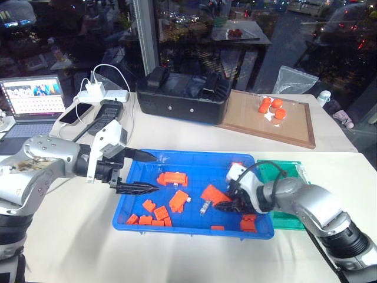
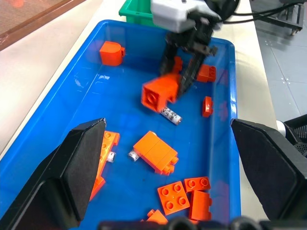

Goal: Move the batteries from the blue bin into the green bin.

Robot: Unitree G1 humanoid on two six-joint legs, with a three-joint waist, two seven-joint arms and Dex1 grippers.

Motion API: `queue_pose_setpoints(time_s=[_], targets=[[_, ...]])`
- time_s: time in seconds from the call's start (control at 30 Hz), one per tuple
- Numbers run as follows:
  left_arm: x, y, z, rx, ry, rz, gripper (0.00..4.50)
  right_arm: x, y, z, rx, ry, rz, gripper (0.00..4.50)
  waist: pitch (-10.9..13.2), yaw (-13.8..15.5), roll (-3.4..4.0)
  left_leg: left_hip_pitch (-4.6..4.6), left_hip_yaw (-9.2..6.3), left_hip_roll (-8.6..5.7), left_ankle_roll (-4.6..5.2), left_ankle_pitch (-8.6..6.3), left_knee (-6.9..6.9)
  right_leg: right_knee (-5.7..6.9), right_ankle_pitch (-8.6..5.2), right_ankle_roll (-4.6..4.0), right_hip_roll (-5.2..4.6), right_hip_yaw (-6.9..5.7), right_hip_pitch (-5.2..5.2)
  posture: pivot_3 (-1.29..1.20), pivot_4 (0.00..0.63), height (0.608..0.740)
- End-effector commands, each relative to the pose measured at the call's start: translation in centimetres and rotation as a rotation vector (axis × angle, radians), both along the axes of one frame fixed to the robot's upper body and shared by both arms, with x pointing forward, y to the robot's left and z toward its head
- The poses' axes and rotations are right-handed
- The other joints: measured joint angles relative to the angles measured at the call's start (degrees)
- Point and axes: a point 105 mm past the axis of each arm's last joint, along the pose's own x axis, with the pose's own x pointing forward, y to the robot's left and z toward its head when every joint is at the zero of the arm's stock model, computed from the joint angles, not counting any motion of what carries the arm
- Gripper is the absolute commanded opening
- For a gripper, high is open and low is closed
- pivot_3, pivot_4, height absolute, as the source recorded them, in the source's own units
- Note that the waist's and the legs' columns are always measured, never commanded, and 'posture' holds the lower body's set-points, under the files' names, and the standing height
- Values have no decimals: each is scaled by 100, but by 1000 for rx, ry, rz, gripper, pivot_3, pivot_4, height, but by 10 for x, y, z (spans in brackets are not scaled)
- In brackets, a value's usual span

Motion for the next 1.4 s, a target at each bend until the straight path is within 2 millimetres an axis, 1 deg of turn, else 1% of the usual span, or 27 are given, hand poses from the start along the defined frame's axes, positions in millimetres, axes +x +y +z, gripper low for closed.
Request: queue_pose_setpoints(time_s=[0.03,0.1,0.2,0.27,0.3,0.33,0.4,0.47,0.5,0.63,0.73,0.77,0.9,1.0,1.13,1.2,1.23,1.27,1.33,1.4], targets=[[0,-6,18,-63,-57,-20,4500,27,-19,21,-39,-147,-91,1487,0,1,0,0,0,1,0,0,4,0,0,0,3,-1,0,0,150,735],[1,-7,19,-65,-61,-20,4500,33,-23,17,-80,-170,-100,1487,0,4,0,1,3,4,0,0,12,-1,-1,-1,9,-3,-6,0,150,735],[2,-8,19,-64,-66,-18,4500,50,-32,21,-142,-287,-143,1487,0,-8,0,-1,4,4,0,-1,9,0,-2,-2,9,1,0,0,150,735],[1,-10,19,-69,-65,-19,4500,54,-33,26,-133,-310,-157,2490,0,-14,1,-9,4,4,0,0,10,5,-1,-1,10,3,2,0,150,735],[1,-10,19,-71,-63,-19,4500,55,-31,30,-116,-318,-156,2705,0,-16,1,-14,4,3,0,0,13,8,-1,0,12,3,-1,0,150,735],[0,-10,19,-72,-62,-18,4500,54,-28,34,-100,-321,-149,3050,0,-17,0,-15,4,4,0,0,15,9,-1,0,14,3,-1,0,150,735],[0,-10,18,-71,-59,-18,4500,47,-16,38,-44,-297,-101,3728,0,-19,1,-16,4,8,0,0,17,10,-1,-1,18,3,-1,0,150,735],[1,-10,18,-71,-59,-17,4500,29,4,38,11,-234,10,4401,0,-17,1,-16,4,11,0,0,18,11,-1,-1,22,2,0,0,150,735],[1,-10,18,-71,-59,-16,4500,24,10,38,22,-216,41,4458,0,-16,1,-16,4,14,0,0,17,11,-1,-1,24,2,0,0,150,735],[2,-10,19,-72,-59,-15,4500,10,27,36,62,-170,113,4458,-1,-16,1,-16,4,21,0,0,17,13,-2,-6,34,2,0,0,150,735],[5,-9,20,-73,-77,0,4500,-9,39,19,83,-48,163,4458,-1,-10,1,-15,5,21,0,0,19,15,-1,-7,34,1,0,0,150,735],[6,-10,22,-78,-81,3,4500,-12,42,12,85,-21,160,4458,-1,-7,1,-15,4,22,0,0,20,15,-1,-8,34,0,0,0,150,735],[7,-10,25,-78,-89,4,4500,-11,52,-3,90,16,121,4458,-2,-16,-1,-17,4,22,0,0,21,18,1,-11,37,2,-2,0,150,735],[7,-9,25,-76,-89,4,4500,-8,51,-17,29,8,98,4458,-2,-20,-1,-17,4,23,0,0,22,19,1,-12,39,2,-4,0,150,735],[8,-7,24,-70,-88,9,4500,-7,55,-26,32,19,74,4458,-3,-24,-1,-17,4,23,0,0,24,18,1,-12,40,0,-4,0,150,735],[8,-7,24,-68,-89,7,4500,-2,51,-28,-2,-5,54,4458,-3,-31,-1,-17,4,23,0,0,23,19,1,-12,41,1,-3,0,150,735],[8,-7,25,-70,-89,6,4500,1,49,-28,-10,-19,41,3952,-3,-32,-1,-16,4,23,0,0,22,19,1,-12,42,1,-3,0,150,735],[9,-7,25,-71,-89,5,4500,2,47,-28,-13,-26,35,3781,-3,-32,-1,-15,3,23,0,0,23,19,1,-12,42,1,-3,0,150,735],[9,-7,25,-70,-91,3,4500,3,45,-26,-10,-33,33,3004,-3,-28,-1,-15,4,23,0,0,24,19,1,-12,42,0,-3,0,150,735],[9,-8,25,-71,-91,-1,4500,5,41,-18,-17,-63,44,2493,-3,-27,-1,-15,4,23,-1,0,25,19,1,-12,42,0,-3,0,150,735]])
